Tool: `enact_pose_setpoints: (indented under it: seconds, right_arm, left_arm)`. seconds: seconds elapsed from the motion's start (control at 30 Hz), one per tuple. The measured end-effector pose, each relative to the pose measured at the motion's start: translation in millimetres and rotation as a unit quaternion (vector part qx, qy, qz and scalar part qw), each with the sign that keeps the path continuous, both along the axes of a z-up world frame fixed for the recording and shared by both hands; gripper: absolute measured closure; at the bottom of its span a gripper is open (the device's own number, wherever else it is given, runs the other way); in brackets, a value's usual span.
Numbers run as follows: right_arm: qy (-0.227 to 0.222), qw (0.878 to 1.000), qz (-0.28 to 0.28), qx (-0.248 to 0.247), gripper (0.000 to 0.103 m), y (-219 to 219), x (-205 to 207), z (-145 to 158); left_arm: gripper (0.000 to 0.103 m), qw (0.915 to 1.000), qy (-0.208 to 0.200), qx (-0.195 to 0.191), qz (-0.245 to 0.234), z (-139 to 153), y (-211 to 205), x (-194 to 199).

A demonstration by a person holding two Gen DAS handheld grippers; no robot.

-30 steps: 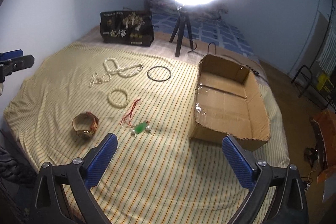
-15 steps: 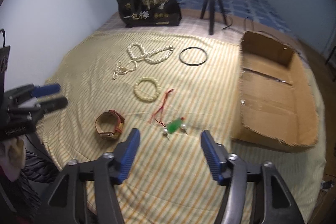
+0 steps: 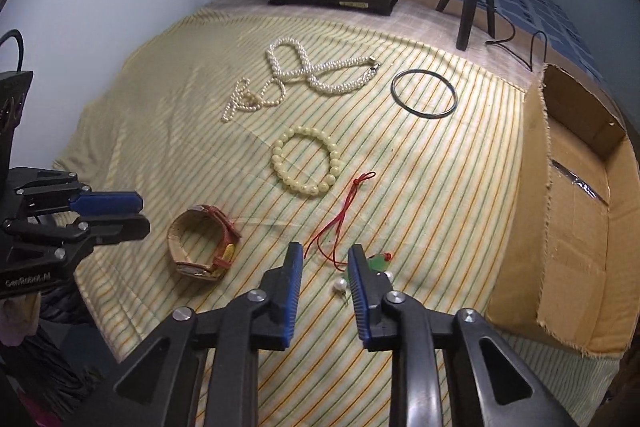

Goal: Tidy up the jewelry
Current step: 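Move left tool to the red-strap watch while right tool moves to the red-string jade pendant, then close left tool on the watch strap while right tool closes on the red string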

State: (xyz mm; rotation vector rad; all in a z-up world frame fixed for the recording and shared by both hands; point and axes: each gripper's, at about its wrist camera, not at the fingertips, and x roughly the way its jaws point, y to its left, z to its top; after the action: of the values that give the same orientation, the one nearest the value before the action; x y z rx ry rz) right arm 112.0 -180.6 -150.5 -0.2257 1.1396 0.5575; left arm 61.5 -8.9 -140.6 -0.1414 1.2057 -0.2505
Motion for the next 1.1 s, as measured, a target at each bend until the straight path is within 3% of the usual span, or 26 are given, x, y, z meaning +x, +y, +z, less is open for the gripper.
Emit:
enact_pose_setpoints:
  seconds: [0.43,0.6,0.8,1.1]
  right_arm:
    - [0.013,1.0,-0.002,-0.015,0.088,2.5,13.1,-16.1]
    - [0.014,1.0,-0.011,0.002,0.077,-3.6,16.7,-11.5]
    - [0.019,1.0,0.009,-0.02,0.077,11.3,14.8,-23.7]
    - [0.021,0.999,0.012,-0.035,0.09,21.9,21.1,-36.1]
  left_arm:
    - [0.085,0.9993,0.032,-0.009,0.015,-18.9,6.6,13.2]
    - [0.085,0.999,0.04,-0.011,0.014,-23.6,5.4,14.4]
    - [0.085,0.9989,0.042,-0.011,0.016,-25.7,5.1,15.1]
    - [0.085,0.9974,0.063,-0.028,0.019,-39.7,4.2,28.2]
